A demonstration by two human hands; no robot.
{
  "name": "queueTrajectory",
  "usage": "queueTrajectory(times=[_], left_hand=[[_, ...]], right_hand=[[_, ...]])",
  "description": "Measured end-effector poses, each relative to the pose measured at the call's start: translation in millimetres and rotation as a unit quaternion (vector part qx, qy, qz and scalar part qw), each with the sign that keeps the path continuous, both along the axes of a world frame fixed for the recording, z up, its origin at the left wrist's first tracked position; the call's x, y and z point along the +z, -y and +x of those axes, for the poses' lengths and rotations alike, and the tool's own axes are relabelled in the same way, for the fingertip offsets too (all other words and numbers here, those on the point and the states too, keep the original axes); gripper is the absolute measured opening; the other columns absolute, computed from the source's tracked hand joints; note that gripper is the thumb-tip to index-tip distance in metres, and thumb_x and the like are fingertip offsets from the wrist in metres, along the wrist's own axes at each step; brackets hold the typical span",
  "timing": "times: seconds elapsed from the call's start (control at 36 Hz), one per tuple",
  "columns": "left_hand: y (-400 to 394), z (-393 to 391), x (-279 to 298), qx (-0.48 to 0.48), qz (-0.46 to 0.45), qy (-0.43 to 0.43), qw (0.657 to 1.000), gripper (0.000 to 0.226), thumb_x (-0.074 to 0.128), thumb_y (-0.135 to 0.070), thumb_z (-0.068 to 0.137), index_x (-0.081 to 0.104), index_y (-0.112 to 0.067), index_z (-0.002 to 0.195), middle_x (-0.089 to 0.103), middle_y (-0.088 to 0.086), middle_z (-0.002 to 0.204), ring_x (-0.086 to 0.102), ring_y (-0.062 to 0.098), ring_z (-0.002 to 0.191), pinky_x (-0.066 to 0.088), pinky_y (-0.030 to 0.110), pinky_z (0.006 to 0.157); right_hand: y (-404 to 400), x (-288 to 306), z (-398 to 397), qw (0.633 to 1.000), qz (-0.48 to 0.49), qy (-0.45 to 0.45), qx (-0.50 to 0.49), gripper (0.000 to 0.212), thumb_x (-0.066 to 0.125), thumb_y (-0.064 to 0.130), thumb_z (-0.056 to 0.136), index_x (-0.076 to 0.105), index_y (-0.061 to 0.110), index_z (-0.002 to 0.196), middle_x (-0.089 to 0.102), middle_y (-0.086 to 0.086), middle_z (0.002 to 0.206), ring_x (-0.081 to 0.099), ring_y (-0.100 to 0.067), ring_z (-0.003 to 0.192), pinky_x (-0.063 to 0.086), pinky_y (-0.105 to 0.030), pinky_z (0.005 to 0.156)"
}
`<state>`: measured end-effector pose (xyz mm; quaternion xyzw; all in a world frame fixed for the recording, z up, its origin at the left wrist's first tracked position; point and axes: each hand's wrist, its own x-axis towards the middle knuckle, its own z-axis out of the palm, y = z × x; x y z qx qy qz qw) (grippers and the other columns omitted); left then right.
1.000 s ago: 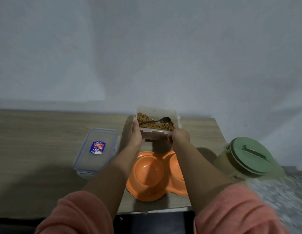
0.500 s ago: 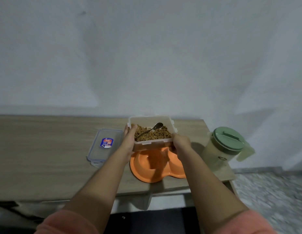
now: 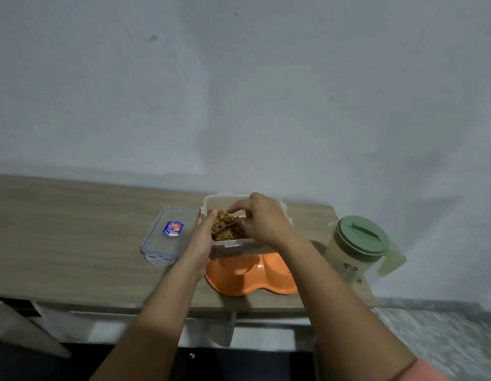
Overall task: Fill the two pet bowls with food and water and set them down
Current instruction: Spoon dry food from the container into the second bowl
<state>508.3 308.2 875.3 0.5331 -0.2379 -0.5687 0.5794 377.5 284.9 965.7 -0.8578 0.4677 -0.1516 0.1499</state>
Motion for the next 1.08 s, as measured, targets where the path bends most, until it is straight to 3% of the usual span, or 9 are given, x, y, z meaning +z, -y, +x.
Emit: queueTrajectory(times=[0.17, 0.33, 0.44, 0.58, 0.69, 0.75, 0.83, 1.0, 1.08], left_hand=[[-3, -11, 7, 0.002, -0.022, 0.005, 1.000, 0.056, 0.053, -0.052, 0.089, 0.046, -0.025, 0.138, 0.062, 0.010, 0.127, 0.059, 0.029, 0.118, 0.043, 0.051, 0.105], [-11, -20, 16, 0.030, -0.038, 0.017, 0.999, 0.056, 0.050, -0.053, 0.091, 0.042, -0.026, 0.139, 0.060, 0.010, 0.130, 0.058, 0.029, 0.119, 0.042, 0.055, 0.104], [-14, -24, 17, 0.045, -0.018, 0.032, 0.998, 0.095, 0.060, -0.078, 0.057, 0.036, -0.039, 0.140, 0.049, 0.005, 0.144, 0.046, 0.030, 0.132, 0.036, 0.058, 0.107], [-17, -26, 13, 0.067, -0.014, 0.043, 0.997, 0.097, 0.056, -0.080, 0.055, 0.032, -0.043, 0.141, 0.047, 0.002, 0.146, 0.045, 0.029, 0.133, 0.036, 0.058, 0.107], [-21, -28, 13, 0.084, -0.015, 0.040, 0.996, 0.095, 0.054, -0.078, 0.056, 0.030, -0.047, 0.142, 0.044, 0.002, 0.148, 0.043, 0.030, 0.134, 0.037, 0.058, 0.106], [-22, -30, 13, 0.091, -0.019, 0.048, 0.995, 0.093, 0.053, -0.077, 0.056, 0.029, -0.050, 0.141, 0.044, 0.001, 0.148, 0.043, 0.030, 0.135, 0.037, 0.058, 0.107], [-24, -33, 13, 0.103, -0.013, 0.065, 0.992, 0.093, 0.049, -0.078, 0.057, 0.027, -0.049, 0.142, 0.043, 0.000, 0.148, 0.042, 0.030, 0.134, 0.037, 0.058, 0.106], [-26, -35, 11, 0.119, -0.009, 0.104, 0.987, 0.091, 0.044, -0.080, 0.060, 0.020, -0.052, 0.143, 0.041, 0.000, 0.150, 0.043, 0.030, 0.133, 0.039, 0.059, 0.104], [-28, -35, 7, 0.137, 0.002, 0.103, 0.985, 0.085, 0.044, -0.080, 0.064, 0.017, -0.056, 0.141, 0.040, 0.001, 0.150, 0.045, 0.032, 0.131, 0.041, 0.060, 0.101]], right_hand=[[0, -3, -2, 0.997, -0.017, -0.051, 0.055, 0.035, 0.054, 0.004, 0.088, 0.069, 0.023, 0.113, 0.041, 0.000, 0.093, 0.055, -0.024, 0.096, 0.044, -0.029, 0.077], [7, -5, -12, 0.995, -0.059, 0.072, 0.036, 0.011, 0.062, 0.012, 0.088, 0.067, 0.012, 0.099, 0.045, 0.002, 0.099, 0.049, -0.006, 0.077, 0.039, -0.019, 0.073], [12, 0, -18, 0.979, -0.112, 0.170, -0.011, 0.012, 0.060, 0.017, 0.091, 0.063, 0.006, 0.093, 0.058, -0.009, 0.092, 0.056, -0.020, 0.079, 0.040, -0.025, 0.069], [19, 1, -30, 0.953, -0.122, 0.251, -0.114, 0.024, 0.048, 0.018, 0.097, 0.066, 0.002, 0.097, 0.063, -0.014, 0.090, 0.058, -0.026, 0.086, 0.030, -0.022, 0.066], [25, -5, -33, 0.937, -0.031, 0.280, -0.207, 0.034, 0.038, 0.026, 0.100, 0.065, 0.006, 0.096, 0.072, -0.011, 0.088, 0.064, -0.024, 0.091, 0.043, -0.029, 0.081], [29, -10, -33, 0.923, 0.017, 0.298, -0.243, 0.037, 0.037, 0.027, 0.098, 0.067, 0.006, 0.095, 0.073, -0.013, 0.088, 0.067, -0.027, 0.091, 0.048, -0.038, 0.091], [29, -16, -34, 0.882, 0.111, 0.366, -0.277, 0.032, 0.038, 0.023, 0.098, 0.064, 0.008, 0.084, 0.071, -0.010, 0.070, 0.071, -0.028, 0.078, 0.054, -0.045, 0.087], [25, -19, -37, 0.780, 0.225, 0.484, -0.327, 0.023, 0.042, 0.012, 0.098, 0.060, 0.000, 0.090, 0.069, -0.017, 0.074, 0.069, -0.022, 0.061, 0.059, -0.026, 0.061], [27, -24, -35, 0.742, 0.244, 0.522, -0.343, 0.024, 0.040, 0.009, 0.098, 0.055, 0.004, 0.079, 0.069, -0.027, 0.089, 0.071, -0.026, 0.065, 0.058, -0.023, 0.055]])
